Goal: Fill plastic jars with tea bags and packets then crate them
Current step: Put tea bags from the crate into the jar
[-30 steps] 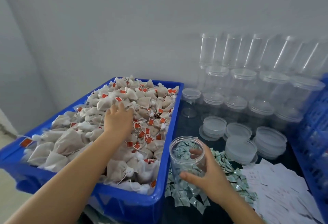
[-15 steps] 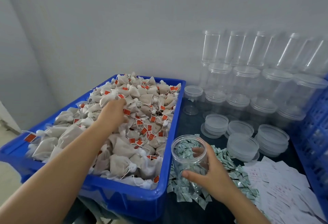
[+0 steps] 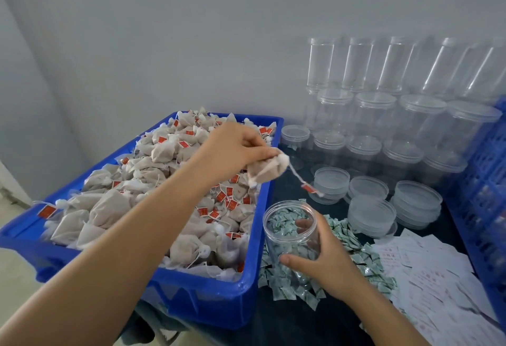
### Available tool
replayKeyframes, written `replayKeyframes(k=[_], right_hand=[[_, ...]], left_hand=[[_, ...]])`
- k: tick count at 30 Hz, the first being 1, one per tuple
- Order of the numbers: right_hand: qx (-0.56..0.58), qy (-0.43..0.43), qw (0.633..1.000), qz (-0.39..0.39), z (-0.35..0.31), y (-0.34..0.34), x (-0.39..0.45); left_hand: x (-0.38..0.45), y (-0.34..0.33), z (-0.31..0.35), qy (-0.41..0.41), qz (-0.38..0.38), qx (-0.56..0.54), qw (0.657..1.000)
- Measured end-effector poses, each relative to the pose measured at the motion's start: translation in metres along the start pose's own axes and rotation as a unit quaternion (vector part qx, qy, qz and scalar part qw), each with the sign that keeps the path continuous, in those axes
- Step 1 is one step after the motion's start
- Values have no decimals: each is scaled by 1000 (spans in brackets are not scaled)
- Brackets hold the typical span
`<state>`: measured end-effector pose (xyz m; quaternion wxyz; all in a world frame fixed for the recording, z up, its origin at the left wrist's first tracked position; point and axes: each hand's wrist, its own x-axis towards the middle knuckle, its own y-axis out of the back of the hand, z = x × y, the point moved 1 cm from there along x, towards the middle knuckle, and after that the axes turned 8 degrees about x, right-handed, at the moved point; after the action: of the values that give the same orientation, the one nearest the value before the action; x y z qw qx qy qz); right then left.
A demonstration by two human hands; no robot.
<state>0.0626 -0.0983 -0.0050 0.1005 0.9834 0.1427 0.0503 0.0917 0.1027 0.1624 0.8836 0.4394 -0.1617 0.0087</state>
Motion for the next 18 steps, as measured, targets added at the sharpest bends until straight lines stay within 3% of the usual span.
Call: replayKeyframes(k=[4,11,18], right_hand=[[9,-1,1000,-3,4,2,-1],[46,16,999,3,4,5,-4],[-4,-9,1000,11,10,8,-5]], left_hand=[[-10,-35,11,-5,-76,-81,994],[-17,-67,6,-16,-138,13,990],[-8,-42,-9,-16,-17,48,999]])
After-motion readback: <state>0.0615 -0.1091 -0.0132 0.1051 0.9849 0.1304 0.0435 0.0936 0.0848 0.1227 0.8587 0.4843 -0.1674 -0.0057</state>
